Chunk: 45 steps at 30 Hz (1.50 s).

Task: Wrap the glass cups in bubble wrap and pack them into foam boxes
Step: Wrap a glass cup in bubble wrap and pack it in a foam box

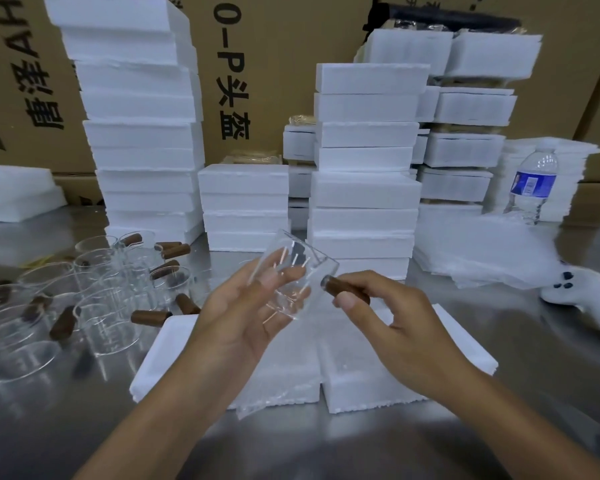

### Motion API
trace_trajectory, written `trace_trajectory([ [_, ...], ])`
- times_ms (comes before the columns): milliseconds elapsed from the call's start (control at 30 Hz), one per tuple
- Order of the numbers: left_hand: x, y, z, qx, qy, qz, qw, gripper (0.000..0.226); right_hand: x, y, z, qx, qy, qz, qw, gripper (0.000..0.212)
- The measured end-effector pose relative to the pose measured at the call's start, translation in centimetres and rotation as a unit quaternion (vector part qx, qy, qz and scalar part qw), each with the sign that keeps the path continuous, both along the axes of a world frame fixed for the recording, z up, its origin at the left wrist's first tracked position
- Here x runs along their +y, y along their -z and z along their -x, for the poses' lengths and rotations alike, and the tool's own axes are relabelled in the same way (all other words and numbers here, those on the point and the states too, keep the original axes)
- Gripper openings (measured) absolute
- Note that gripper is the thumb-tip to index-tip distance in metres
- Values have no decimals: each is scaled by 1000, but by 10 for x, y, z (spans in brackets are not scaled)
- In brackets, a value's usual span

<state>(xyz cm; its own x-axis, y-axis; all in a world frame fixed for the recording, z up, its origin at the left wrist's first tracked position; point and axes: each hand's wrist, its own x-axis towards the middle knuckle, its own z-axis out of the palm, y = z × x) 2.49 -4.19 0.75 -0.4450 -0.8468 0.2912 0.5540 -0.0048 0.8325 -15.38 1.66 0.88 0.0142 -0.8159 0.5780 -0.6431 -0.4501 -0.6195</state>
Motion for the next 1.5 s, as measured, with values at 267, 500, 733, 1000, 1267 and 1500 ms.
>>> trace_trajectory([
  [267, 1, 8, 9, -193, -74, 68, 976, 69, -6, 1, 23, -41, 40, 3, 998, 10],
  [500, -6, -1, 37, -425, -181, 223, 858, 24, -12, -3, 53, -203, 167, 40, 964, 17],
  [733, -13, 2, 85, -634, -180, 348, 667, 42, -10, -3, 61, -217, 191, 25, 957, 17],
  [1000, -14, 4, 85, -607, -204, 346, 686, 12, -11, -2, 64, -232, 181, 18, 955, 19],
  [1267, -6, -2, 68, -463, -254, 266, 807, 20, -10, -5, 67, -221, 128, 17, 967, 21],
  [1500, -1, -13, 54, -360, -278, 212, 865, 17, -7, -4, 87, -116, 122, -9, 986, 22],
])
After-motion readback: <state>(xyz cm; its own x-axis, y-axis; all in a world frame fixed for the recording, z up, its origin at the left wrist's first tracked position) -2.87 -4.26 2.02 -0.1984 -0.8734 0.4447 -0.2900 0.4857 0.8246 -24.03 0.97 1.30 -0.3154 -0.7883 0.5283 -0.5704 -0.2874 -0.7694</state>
